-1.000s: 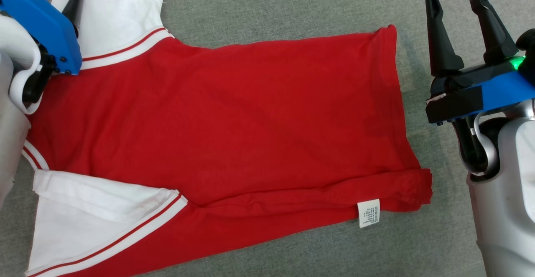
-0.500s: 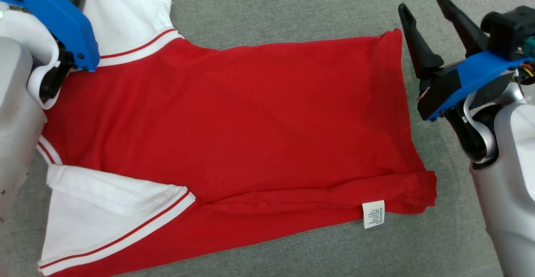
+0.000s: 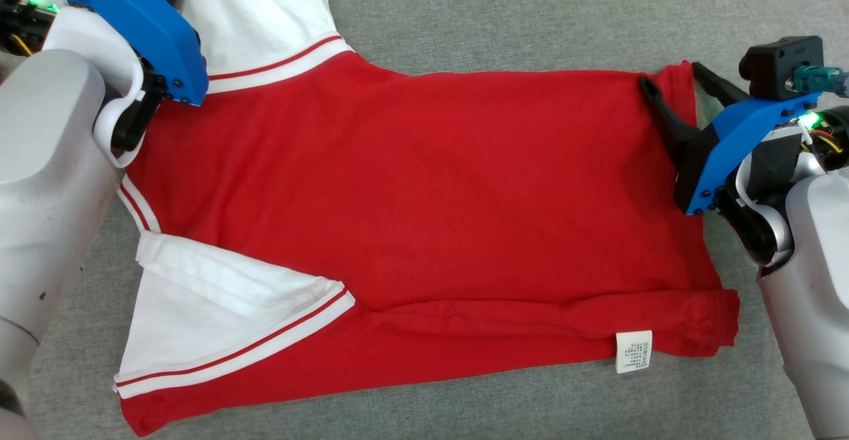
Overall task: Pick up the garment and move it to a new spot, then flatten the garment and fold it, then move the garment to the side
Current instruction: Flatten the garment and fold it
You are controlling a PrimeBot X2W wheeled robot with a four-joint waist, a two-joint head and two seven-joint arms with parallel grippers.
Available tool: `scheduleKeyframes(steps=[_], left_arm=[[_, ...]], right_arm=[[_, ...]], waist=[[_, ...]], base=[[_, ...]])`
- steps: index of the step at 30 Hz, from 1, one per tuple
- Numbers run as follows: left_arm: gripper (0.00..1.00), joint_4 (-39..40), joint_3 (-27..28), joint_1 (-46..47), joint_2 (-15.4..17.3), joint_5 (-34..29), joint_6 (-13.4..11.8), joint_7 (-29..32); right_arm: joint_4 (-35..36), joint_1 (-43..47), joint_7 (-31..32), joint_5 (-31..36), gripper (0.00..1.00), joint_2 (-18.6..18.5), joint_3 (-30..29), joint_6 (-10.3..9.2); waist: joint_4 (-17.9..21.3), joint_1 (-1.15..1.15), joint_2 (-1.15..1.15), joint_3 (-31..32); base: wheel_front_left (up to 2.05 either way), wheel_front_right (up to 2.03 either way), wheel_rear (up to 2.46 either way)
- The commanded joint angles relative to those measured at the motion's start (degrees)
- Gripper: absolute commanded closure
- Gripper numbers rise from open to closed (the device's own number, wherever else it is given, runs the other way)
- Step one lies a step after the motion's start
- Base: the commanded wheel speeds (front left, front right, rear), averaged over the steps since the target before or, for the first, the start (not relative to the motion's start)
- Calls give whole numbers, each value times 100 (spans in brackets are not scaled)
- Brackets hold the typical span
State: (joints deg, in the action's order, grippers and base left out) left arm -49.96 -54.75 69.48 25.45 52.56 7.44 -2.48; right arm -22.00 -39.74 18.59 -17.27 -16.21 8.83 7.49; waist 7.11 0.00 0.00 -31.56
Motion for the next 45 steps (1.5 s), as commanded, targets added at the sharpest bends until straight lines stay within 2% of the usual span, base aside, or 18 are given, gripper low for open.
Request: scheduleKeyframes(steps=[1,3,4,12,23,36,45], left_arm=[[100,12,-50,72,-11,51,0,-61],[100,18,-120,88,-32,103,0,-134],[100,20,-155,97,-35,135,0,-174],[100,148,-427,-25,-28,387,0,-606],[100,1108,-565,-1073,299,430,-45,-1226],[100,3244,-99,-3282,813,245,-990,-1275],[100,3800,7,-4333,789,307,-1308,-1278]], right_arm=[[-90,-77,37,-21,0,-14,12,1],[-240,-112,16,27,97,-40,20,1],[-293,-115,-8,37,100,-38,13,1],[-596,-240,-578,105,100,20,-160,1],[-842,522,-1619,55,100,-5,-262,1],[-815,1584,-2405,31,100,-59,-408,1],[-711,2272,-2615,-253,100,-19,-574,1]], waist=[[-32,0,0,-11],[-70,0,0,-1],[-81,0,0,10],[-212,0,0,303],[-564,0,0,1061],[-889,0,0,1687],[-1030,0,0,1938]], base=[[0,0,0],[0,0,0],[0,0,0],[0,0,0],[0,0,0],[0,0,0],[0,0,0]])
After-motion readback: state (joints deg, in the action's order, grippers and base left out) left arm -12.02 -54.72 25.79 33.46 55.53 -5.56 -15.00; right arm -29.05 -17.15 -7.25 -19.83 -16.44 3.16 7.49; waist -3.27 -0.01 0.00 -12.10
